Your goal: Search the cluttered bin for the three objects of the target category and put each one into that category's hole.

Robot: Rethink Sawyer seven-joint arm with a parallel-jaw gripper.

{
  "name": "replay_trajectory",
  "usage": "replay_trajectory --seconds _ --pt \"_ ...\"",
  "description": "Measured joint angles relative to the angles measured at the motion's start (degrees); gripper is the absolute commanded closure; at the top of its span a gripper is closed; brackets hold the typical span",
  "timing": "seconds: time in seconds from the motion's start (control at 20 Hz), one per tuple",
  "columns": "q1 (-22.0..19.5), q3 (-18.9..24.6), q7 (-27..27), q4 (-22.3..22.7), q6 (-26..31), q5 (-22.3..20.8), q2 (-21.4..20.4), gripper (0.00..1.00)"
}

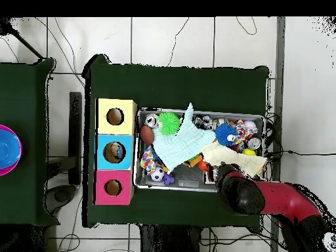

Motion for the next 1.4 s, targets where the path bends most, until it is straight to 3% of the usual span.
replay_trajectory --seconds 0.7,1.4 --pt "-0.54 -6.93 0.05 -0.03 -1.11 0.03 2.28 0.00" --pt "-1.05 -8.09 0.05 -0.08 -1.11 2.78 1.38 0.00"
